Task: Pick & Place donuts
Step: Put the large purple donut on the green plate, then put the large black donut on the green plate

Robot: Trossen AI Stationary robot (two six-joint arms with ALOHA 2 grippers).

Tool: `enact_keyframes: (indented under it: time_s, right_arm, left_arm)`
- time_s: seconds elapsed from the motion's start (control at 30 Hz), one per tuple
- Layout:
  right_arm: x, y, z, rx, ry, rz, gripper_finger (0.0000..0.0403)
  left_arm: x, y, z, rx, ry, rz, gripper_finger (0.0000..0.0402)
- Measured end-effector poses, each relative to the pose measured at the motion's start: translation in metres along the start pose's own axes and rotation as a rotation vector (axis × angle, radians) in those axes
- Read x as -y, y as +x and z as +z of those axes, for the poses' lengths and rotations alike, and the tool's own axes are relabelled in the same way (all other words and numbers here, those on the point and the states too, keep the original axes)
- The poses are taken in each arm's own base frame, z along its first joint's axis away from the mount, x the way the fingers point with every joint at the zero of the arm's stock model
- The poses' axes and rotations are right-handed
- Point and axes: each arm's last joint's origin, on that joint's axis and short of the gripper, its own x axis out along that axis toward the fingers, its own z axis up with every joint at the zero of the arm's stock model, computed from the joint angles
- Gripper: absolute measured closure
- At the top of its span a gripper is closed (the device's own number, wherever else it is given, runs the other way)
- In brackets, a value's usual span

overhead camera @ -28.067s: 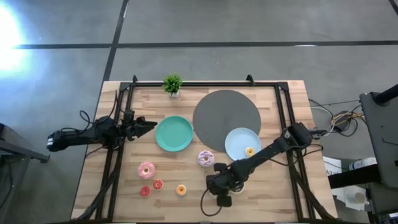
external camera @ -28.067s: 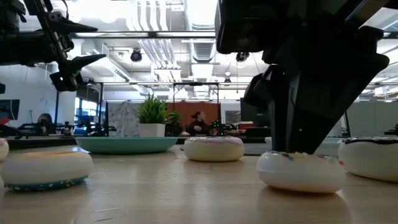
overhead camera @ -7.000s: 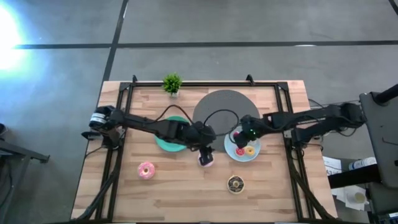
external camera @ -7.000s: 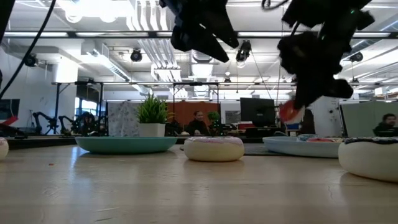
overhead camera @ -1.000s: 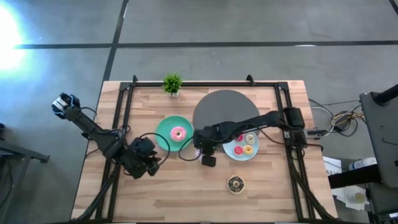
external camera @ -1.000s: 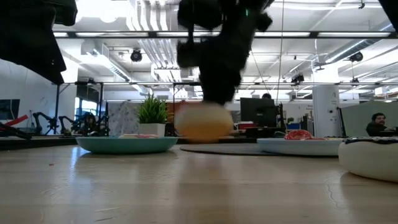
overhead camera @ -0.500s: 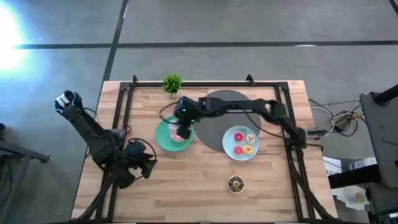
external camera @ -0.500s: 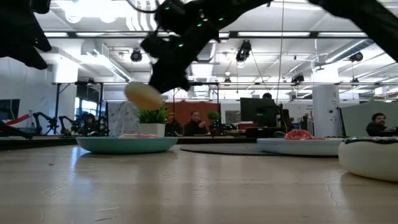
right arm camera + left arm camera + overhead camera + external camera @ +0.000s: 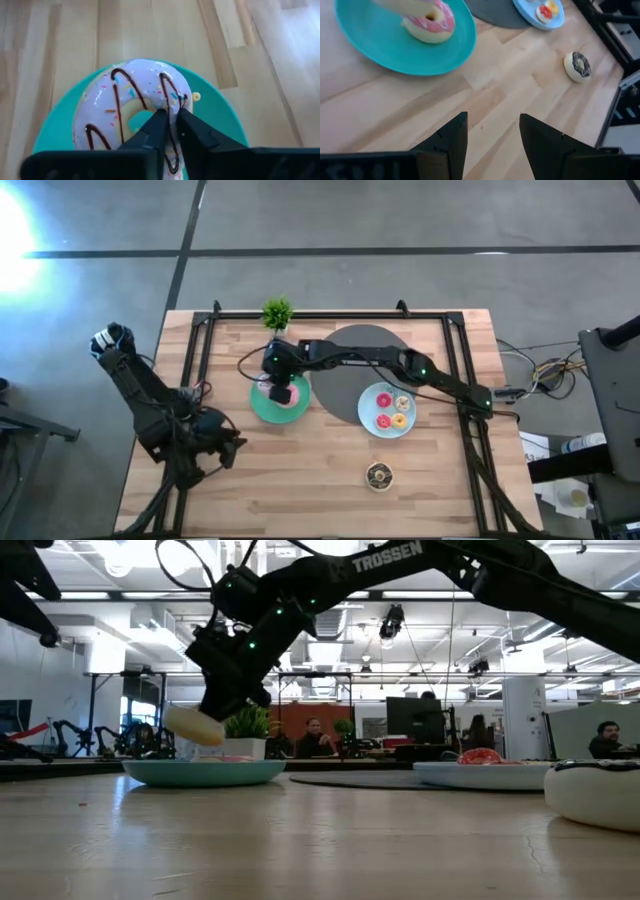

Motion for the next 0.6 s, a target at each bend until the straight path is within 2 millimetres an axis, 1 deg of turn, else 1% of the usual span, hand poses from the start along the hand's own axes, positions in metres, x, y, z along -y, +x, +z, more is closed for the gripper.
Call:
enact_keyframes:
  time_s: [0.17,0.33,0.5,0.6]
  right_arm:
    - [0.003,0.001,-0.003,-0.022,0.004,-0.053,0.0288]
    - [0.004,-0.003,0.002,0.013,0.003,-0.057,0.0224]
    - [0.001,-0.005,-0.003,-0.051,0.003,-0.019,0.0190]
    - [-0.004,-0.016,-0.005,-0.107,-0.009,0.010,0.0183]
  left_arm:
    - [-0.006,-0.006,0.003,0.028,0.016,0.047,0.0248]
    - [-0.009,-0.007,0.005,0.035,0.026,0.063,0.0248]
    - [-0.010,-0.007,0.005,0.036,0.030,0.067,0.0248]
    - [-0.010,-0.007,0.005,0.036,0.030,0.067,0.0248]
